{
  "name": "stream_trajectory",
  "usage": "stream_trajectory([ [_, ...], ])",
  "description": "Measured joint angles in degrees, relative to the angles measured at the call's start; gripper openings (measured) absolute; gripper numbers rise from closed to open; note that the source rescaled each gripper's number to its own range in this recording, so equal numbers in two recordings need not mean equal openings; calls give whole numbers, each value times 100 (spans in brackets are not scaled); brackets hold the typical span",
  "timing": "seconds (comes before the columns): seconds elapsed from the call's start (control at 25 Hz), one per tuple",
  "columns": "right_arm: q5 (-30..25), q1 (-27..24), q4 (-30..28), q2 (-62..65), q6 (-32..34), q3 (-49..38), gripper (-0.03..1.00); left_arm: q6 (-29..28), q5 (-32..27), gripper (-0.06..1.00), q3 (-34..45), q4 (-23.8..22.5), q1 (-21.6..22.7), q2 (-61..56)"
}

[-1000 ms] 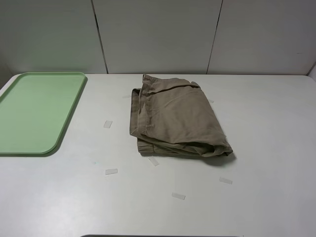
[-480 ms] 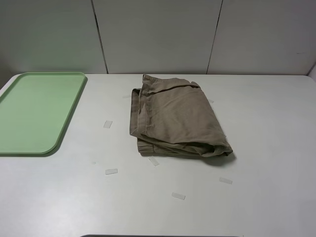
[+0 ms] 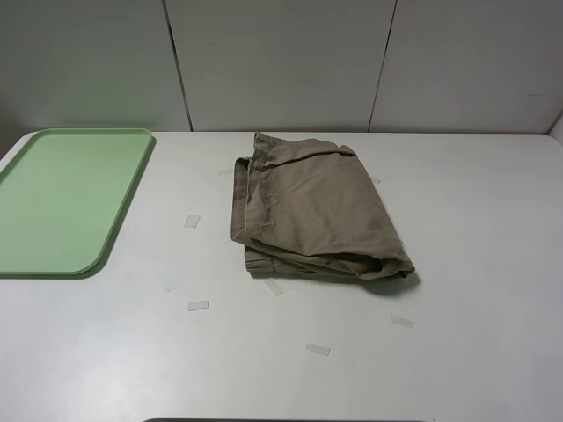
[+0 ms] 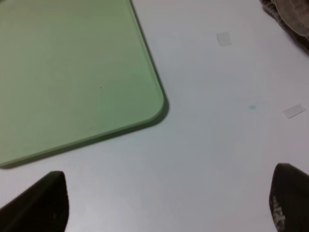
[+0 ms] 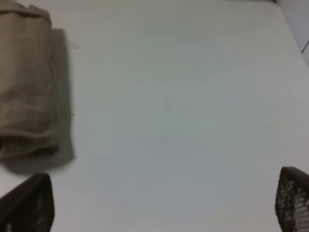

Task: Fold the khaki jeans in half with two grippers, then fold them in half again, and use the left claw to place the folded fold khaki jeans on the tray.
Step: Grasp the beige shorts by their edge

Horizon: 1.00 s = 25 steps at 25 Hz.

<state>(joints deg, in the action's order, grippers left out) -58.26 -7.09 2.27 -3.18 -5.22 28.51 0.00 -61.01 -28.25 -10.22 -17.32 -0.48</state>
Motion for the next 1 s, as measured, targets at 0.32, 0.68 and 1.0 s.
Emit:
stream_trajectory([
  [0.32, -7, 0, 0, 314, 0, -18, 100, 0, 0, 81, 0, 0, 0, 0],
  [0.68, -7, 576, -75, 344, 0, -18, 100, 0, 0, 81, 0, 0, 0, 0],
  [1.0, -7, 935, -340, 344, 367, -18, 100, 0, -7, 81, 0, -6, 0, 0],
])
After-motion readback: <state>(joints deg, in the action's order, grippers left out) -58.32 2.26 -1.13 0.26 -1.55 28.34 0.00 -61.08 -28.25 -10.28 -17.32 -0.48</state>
